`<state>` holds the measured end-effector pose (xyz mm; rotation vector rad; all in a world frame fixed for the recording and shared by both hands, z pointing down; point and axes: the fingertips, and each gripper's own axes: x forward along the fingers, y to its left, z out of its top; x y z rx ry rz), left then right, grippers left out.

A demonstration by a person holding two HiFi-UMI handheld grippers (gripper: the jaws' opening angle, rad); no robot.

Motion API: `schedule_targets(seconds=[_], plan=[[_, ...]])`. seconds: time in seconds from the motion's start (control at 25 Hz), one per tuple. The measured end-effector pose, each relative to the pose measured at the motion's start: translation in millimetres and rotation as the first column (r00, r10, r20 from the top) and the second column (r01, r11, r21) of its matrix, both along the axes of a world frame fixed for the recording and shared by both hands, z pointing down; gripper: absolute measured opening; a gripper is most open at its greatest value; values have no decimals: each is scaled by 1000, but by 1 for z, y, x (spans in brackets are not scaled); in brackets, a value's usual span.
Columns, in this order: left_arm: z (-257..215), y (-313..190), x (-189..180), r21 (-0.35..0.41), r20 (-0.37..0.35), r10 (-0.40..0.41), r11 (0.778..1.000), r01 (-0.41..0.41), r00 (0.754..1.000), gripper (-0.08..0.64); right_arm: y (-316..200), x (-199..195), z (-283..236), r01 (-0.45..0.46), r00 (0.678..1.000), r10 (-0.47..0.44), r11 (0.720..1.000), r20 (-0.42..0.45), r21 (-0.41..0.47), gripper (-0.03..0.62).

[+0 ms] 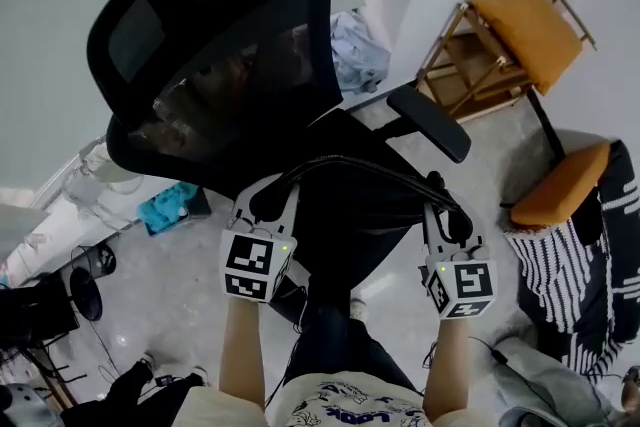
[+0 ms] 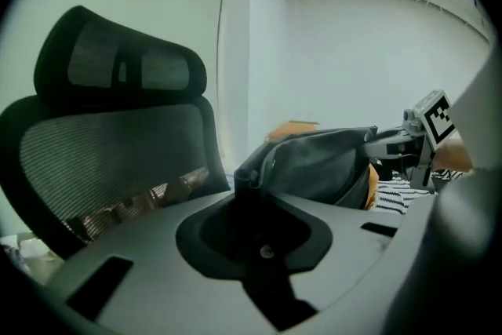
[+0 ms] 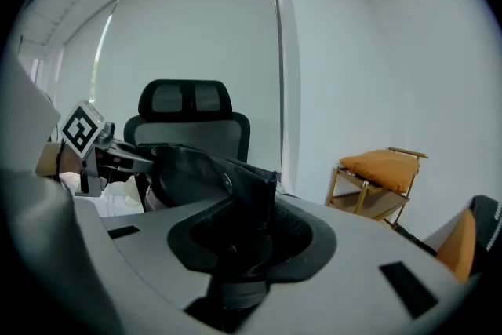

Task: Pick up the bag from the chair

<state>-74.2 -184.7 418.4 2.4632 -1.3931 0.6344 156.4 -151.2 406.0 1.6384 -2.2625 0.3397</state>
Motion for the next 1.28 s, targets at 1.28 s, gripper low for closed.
schedule_targets(seconds=[1.28], plan=[[-238, 225, -4, 336, -6, -112, 936, 108, 994, 60, 198, -3, -227, 31, 997, -52, 946, 58, 322, 121]])
